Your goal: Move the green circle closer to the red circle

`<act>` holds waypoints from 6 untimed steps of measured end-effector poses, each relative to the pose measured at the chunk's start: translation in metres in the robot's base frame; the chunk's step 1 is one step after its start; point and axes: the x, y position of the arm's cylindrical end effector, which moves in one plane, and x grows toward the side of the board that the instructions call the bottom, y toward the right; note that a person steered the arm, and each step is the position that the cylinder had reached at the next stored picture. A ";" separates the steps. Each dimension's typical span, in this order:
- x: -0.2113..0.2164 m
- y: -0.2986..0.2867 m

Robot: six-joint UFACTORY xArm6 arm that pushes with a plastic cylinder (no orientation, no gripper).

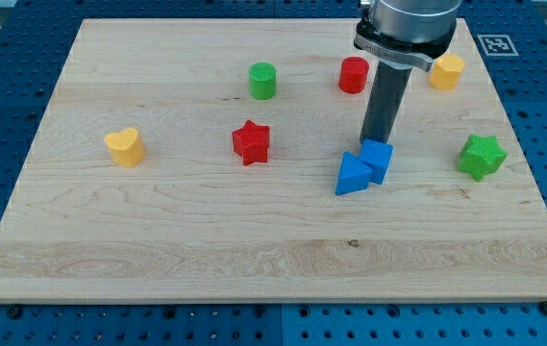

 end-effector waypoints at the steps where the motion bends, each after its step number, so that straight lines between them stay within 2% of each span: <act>1: 0.000 -0.017; 3: -0.039 -0.088; 4: -0.043 -0.139; 5: -0.066 -0.184; 6: -0.102 -0.196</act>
